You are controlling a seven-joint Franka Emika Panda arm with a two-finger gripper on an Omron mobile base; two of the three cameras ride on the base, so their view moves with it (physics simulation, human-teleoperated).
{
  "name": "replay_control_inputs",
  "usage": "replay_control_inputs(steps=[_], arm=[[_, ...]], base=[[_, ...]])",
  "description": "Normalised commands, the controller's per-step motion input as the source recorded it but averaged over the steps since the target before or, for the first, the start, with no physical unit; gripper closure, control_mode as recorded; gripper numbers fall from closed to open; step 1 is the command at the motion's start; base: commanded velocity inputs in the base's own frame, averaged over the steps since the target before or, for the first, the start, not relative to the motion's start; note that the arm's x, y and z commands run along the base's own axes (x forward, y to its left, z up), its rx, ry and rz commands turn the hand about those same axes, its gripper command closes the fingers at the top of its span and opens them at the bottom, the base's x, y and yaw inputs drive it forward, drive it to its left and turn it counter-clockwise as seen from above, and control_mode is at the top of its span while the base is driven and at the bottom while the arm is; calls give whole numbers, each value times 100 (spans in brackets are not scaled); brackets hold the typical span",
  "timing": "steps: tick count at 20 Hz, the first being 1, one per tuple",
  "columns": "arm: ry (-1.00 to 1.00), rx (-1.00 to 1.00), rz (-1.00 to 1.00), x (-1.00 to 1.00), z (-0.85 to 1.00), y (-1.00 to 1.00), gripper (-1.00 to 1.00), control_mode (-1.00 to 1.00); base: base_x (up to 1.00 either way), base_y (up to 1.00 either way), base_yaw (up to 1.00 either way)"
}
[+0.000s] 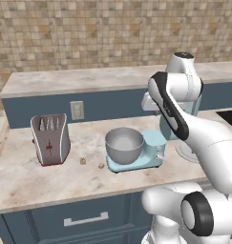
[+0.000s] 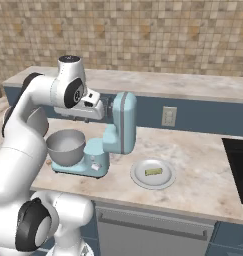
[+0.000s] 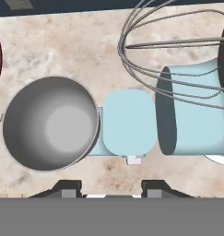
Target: Add butter and sugar cubes to the stand mixer bowl and then turn on the stand mixer to begin making frosting.
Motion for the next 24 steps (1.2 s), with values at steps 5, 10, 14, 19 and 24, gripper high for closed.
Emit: replay_control_inputs(steps=[5, 10, 14, 19, 24], arm=[[0, 0, 0, -2, -1, 0, -100, 100], [0, 0, 0, 0, 0, 0, -100, 100], [0, 0, 0, 0, 0, 0, -100, 100], [0, 0, 0, 0, 0, 0, -100, 100], [0, 0, 0, 0, 0, 0, -100, 100]], base=[[-3, 0, 0], [-31, 0, 0], [-59, 0, 0], [-64, 0, -1], [-42, 0, 0]])
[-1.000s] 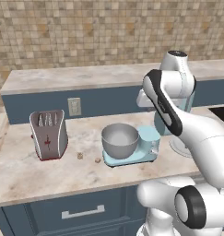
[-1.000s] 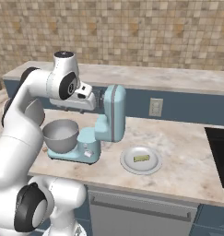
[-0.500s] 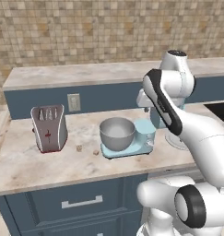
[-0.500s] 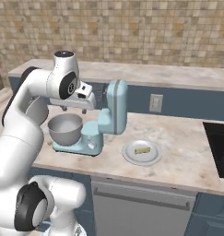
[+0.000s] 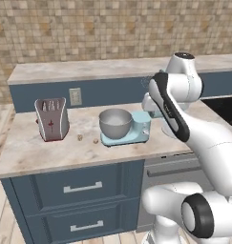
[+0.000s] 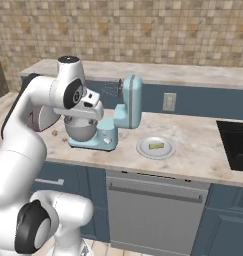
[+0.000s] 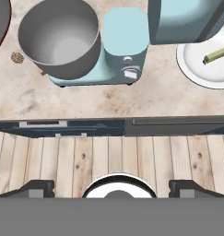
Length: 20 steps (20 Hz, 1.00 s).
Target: Add butter and sugar cubes to the stand mixer bowl and then turn on the stand mixer to begin making frosting.
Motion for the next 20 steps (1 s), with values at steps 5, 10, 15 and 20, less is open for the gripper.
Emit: replay_control_inputs(steps=[5, 10, 15, 20], arm=[[0, 0, 0, 0, 0, 0, -100, 100], [0, 0, 0, 0, 0, 0, -100, -100], [-1, 0, 0, -26, 0, 10, -100, -100], [-4, -7, 1, -61, 0, 71, -100, -100]], base=[[-4, 0, 0], [0, 0, 0], [0, 0, 0], [0, 0, 0]])
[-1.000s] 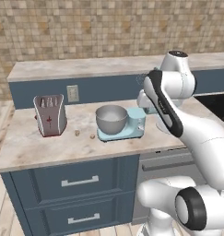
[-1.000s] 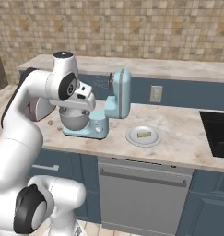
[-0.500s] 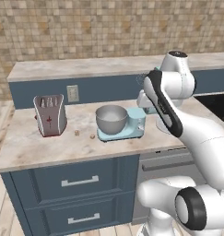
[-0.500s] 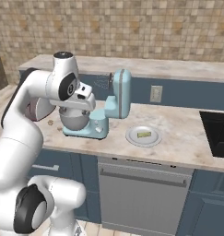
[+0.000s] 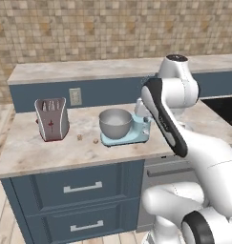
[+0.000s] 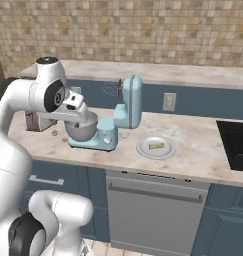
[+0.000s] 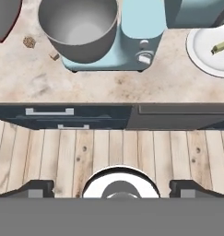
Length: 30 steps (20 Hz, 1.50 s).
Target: Add butter and sugar cubes to the stand mixer bowl and then turn on the stand mixer to begin making frosting.
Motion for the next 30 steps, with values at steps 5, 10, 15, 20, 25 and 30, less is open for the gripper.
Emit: replay_control_inputs(steps=[5, 10, 15, 20, 25, 30], arm=[[-1, -9, 1, -50, 0, 86, -100, -100], [0, -11, 4, -21, 0, 95, -100, -100], [5, -9, 8, 0, 0, 85, -100, -100], [9, -7, 9, 4, -10, 65, -100, -100], [9, -6, 10, 30, -22, 45, -100, -100], [6, -3, 11, 52, -29, 18, -100, -100]], base=[[0, 0, 0], [0, 0, 0], [0, 0, 0], [0, 0, 0], [0, 0, 0], [0, 0, 0]])
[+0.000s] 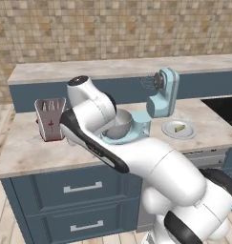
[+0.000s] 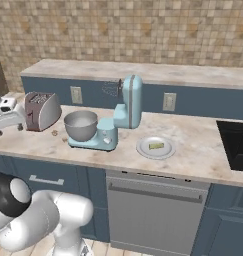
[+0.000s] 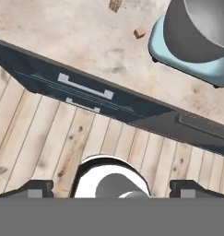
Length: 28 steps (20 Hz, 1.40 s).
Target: Add butter and sugar cubes to the stand mixer bowl and then turn on the stand mixer to begin making frosting.
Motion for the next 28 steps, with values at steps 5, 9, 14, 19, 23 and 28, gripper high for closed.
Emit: replay_control_inputs(steps=[5, 9, 14, 19, 23, 28], arm=[[3, -1, 10, 53, -29, 2, -100, -100], [1, -5, 7, 44, -27, 0, -100, -100], [2, -7, 6, 43, -24, 0, -100, -100], [9, -6, 6, 45, -13, 0, -100, -100], [14, -6, 9, 41, -9, 0, -100, -100], [16, -6, 11, 37, -10, 1, -100, -100]], base=[[0, 0, 0], [0, 0, 0], [0, 0, 0], [0, 0, 0], [0, 0, 0], [0, 0, 0]])
